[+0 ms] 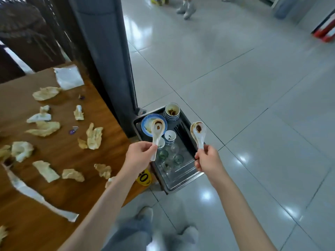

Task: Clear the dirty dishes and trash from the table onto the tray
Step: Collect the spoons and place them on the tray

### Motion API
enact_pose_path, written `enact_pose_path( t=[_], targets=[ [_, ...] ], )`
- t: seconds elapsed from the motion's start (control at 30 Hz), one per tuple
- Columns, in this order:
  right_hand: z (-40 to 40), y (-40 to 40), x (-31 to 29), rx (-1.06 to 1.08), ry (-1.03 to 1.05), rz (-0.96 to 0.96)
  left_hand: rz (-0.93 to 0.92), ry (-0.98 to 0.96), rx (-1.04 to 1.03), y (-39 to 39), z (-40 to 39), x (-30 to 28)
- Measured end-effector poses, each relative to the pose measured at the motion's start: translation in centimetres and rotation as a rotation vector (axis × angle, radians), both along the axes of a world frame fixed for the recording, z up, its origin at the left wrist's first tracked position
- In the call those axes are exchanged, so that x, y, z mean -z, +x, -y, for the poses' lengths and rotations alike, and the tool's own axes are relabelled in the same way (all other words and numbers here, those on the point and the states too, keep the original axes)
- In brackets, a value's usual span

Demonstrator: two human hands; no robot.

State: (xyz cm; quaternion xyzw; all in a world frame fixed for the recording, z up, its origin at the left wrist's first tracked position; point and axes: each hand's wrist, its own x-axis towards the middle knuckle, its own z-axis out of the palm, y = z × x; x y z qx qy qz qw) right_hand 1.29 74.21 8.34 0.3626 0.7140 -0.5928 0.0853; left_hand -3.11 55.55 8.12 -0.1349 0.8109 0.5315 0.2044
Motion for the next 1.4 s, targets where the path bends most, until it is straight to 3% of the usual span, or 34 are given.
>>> enact_pose_path(
  t=[0.37,0.53,0.73,1.1,1.4],
  targets=[
    [-10.4,-4.8,7.1,-0.211,0.015,0.128,0.083,0.008,-0.243,-0.2,-10.8,6.4],
    [-14.1,-6.5,11.7,-0.322,-0.038,0.158,0.117,0.015,-0.419,1.1,-13.9,11.5],
    [-15.9,-7.5,17.2,-0.379,-0.049,0.205,0.165,-0.043,-0.484,2.6,-15.2,17.6],
    [-15.2,-6.9,27.3,-0.388,-0.083,0.248,0.234,-0.066,-0.498,4.6,-14.2,25.7],
    [-15.7,-6.7,31.6,-0.408,-0.034,0.245,0.225,-0.094,-0.396,5.4,-12.1,29.3]
  ],
)
